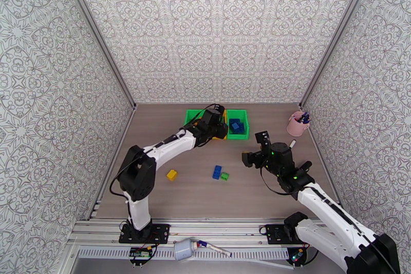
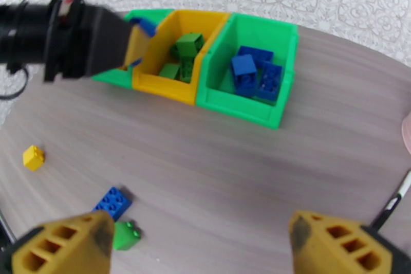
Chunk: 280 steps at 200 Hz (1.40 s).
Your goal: Sort the legos into containers by color
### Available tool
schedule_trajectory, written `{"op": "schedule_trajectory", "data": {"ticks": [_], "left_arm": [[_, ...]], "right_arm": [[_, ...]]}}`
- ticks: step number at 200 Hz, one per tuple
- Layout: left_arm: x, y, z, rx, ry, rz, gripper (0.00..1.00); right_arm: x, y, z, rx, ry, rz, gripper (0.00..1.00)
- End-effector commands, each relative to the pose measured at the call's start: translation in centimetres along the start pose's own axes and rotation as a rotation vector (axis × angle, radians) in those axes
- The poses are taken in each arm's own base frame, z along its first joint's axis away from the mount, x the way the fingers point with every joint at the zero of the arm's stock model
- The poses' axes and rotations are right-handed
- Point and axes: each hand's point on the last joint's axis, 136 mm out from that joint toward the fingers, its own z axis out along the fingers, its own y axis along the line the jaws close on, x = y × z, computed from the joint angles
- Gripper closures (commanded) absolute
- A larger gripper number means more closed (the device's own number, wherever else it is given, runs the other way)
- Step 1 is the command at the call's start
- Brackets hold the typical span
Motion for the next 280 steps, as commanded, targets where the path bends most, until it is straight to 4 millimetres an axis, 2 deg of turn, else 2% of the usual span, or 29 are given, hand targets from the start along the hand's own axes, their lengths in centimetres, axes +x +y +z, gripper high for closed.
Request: {"op": "schedule_trajectory", "data": {"ticks": [1, 19, 23, 36, 41, 43, 46, 67, 85, 116, 153, 181, 183, 187, 203, 230, 234, 258, 280], "left_arm": [[-1.3, -0.8, 3.2, 0.065, 0.006, 0.02, 0.72], [-2.2, -1.3, 5.5, 0.081, 0.013, 0.022, 0.71], [-1.6, -1.1, 6.6, 0.081, 0.031, 0.021, 0.71], [-2.2, -1.5, 7.9, 0.092, 0.033, 0.017, 0.71], [-1.7, -1.4, 8.7, 0.091, 0.049, 0.015, 0.71], [-2.6, -1.7, 8.6, 0.099, 0.031, 0.016, 0.71], [-2.9, -1.7, 8.8, 0.101, 0.027, 0.014, 0.7], [-3.0, -1.6, 10.5, 0.101, 0.035, 0.011, 0.69], [-3.3, -1.7, 11.1, 0.11, 0.034, 0.009, 0.66], [-4.7, -2.4, 10.0, 0.129, 0.008, 0.014, 0.44], [-7.0, -2.5, 7.0, 0.125, -0.041, 0.03, 0.21], [-9.0, -2.4, 3.0, 0.129, -0.116, 0.033, 0.1], [-8.0, -2.0, 3.4, 0.12, -0.096, 0.03, 0.09], [-8.5, -2.0, 2.2, 0.119, -0.113, 0.031, 0.08], [-8.8, -1.7, -0.2, 0.117, -0.149, 0.033, 0.05], [-8.0, -0.2, -4.6, 0.089, -0.195, 0.04, 0.0], [-7.3, 0.4, -4.7, 0.075, -0.191, 0.038, 0.0], [-5.7, 2.6, -8.9, 0.029, -0.23, 0.023, 0.0], [-3.7, 4.0, -11.9, 0.022, -0.238, -0.003, 0.0]], "right_arm": [[1.1, -0.5, -0.2, 0.025, 0.023, 0.016, 0.07], [1.2, -0.5, -0.1, 0.024, 0.027, 0.015, 0.07], [1.3, -0.5, -0.1, 0.021, 0.029, 0.015, 0.07], [1.4, -0.4, 0.0, 0.016, 0.034, 0.016, 0.07], [1.5, -0.4, 0.1, 0.016, 0.036, 0.016, 0.07], [1.5, -0.4, 0.1, 0.015, 0.037, 0.015, 0.07], [1.5, -0.4, 0.1, 0.014, 0.039, 0.015, 0.07], [1.6, -0.3, 0.1, 0.011, 0.041, 0.015, 0.07], [1.6, -0.3, 0.1, 0.008, 0.043, 0.012, 0.07], [1.8, 0.1, 0.4, -0.013, 0.066, -0.005, 0.07], [2.9, 0.2, 1.0, -0.007, 0.158, 0.004, 0.07], [3.6, 1.2, 1.4, -0.021, 0.188, 0.019, 0.07], [3.7, 1.3, 1.4, -0.021, 0.191, 0.02, 0.07], [3.8, 1.5, 1.5, -0.024, 0.194, 0.02, 0.07], [4.6, 2.5, 1.8, -0.027, 0.215, 0.009, 0.07], [6.4, 4.2, 2.6, -0.02, 0.277, -0.02, 0.07], [6.7, 4.5, 2.7, -0.014, 0.289, -0.022, 0.06], [8.1, 6.3, 3.8, 0.008, 0.333, -0.029, 0.06], [9.4, 8.0, 5.3, 0.038, 0.362, -0.024, 0.06]]}}
